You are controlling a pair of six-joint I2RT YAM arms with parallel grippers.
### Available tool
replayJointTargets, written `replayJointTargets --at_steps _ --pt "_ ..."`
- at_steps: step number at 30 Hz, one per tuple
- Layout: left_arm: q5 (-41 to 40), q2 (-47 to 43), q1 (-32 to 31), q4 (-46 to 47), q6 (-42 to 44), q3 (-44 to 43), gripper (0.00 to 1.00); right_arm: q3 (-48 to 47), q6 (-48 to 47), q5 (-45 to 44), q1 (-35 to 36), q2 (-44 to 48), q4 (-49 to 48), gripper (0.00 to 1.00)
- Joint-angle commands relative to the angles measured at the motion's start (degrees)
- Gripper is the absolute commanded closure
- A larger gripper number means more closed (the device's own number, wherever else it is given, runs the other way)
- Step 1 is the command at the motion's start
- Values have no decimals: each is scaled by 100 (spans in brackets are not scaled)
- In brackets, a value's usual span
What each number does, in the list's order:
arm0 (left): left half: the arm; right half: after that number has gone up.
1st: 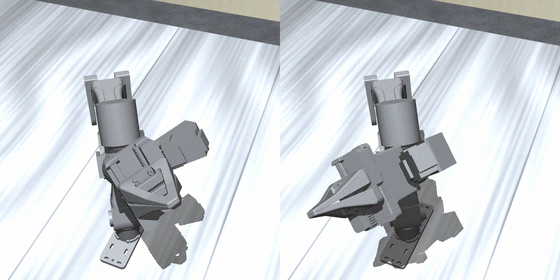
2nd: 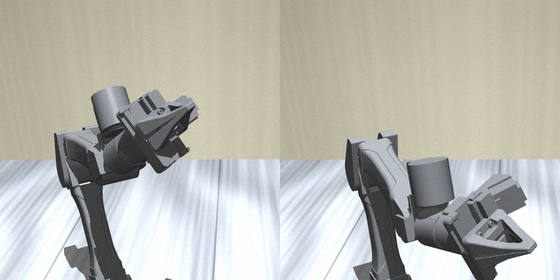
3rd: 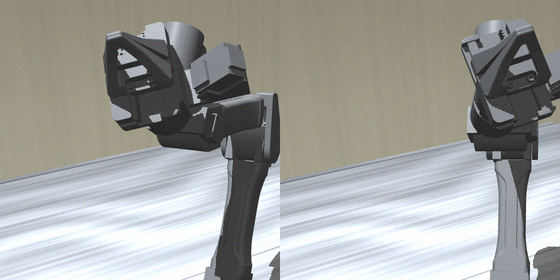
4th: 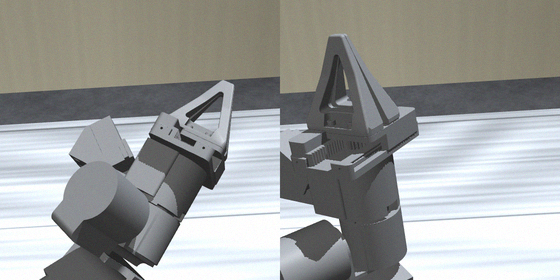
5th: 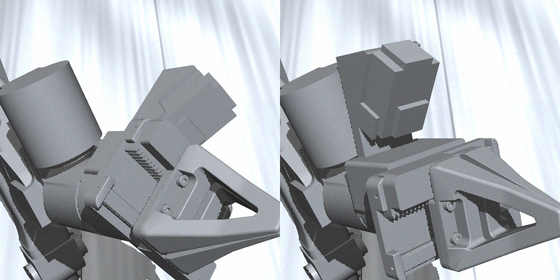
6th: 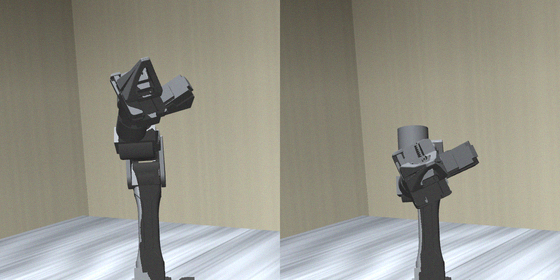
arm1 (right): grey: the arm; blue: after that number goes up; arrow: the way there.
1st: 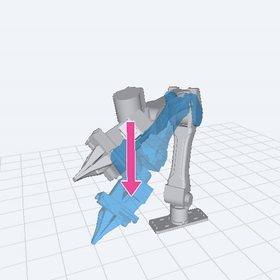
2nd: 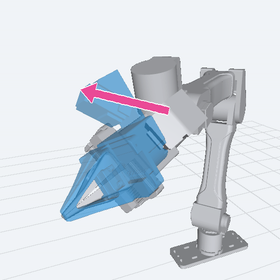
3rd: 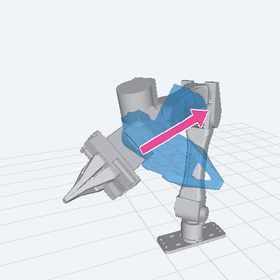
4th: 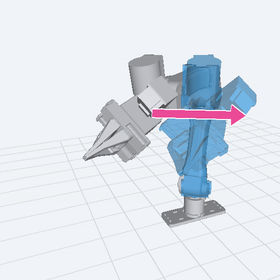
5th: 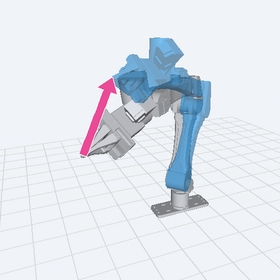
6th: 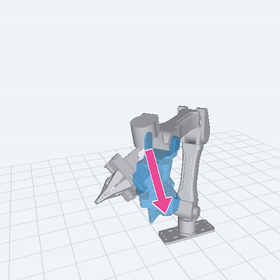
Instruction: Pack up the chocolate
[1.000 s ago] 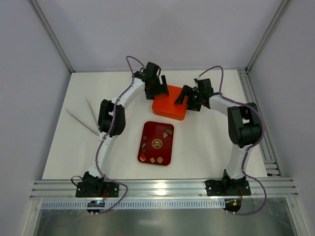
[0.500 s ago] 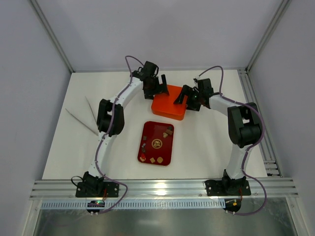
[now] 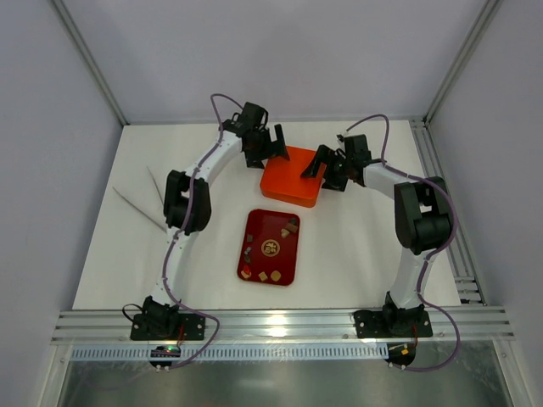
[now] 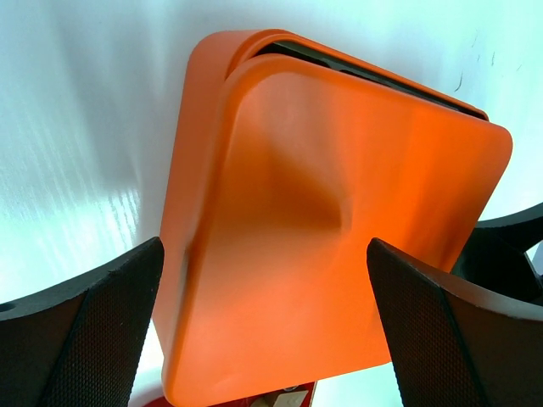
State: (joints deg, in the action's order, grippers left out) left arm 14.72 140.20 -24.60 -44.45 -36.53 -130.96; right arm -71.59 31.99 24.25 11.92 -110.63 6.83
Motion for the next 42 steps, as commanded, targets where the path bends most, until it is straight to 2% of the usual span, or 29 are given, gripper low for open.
replayJointTargets --at_steps 1,10,14,20,23,30,42 --pt "57 -476 104 147 129 52 0 -57 115 115 -58 24 -279 0" --pt "163 -661 307 86 234 175 0 -74 124 185 -120 6 -296 0" --pt "294 -897 368 41 296 526 0 -101 106 194 -138 -11 -287 0" --pt "505 -1486 403 137 235 1536 0 -109 97 194 -164 -29 -305 0" --pt "672 -1855 403 566 112 2431 0 -118 88 194 -164 -46 -323 0" --pt "1138 -2278 403 1200 -187 3338 0 -162 62 150 -164 -73 -279 0" --pt "1595 -2225 368 1720 -530 3498 0 -250 53 124 -164 -90 -217 0"
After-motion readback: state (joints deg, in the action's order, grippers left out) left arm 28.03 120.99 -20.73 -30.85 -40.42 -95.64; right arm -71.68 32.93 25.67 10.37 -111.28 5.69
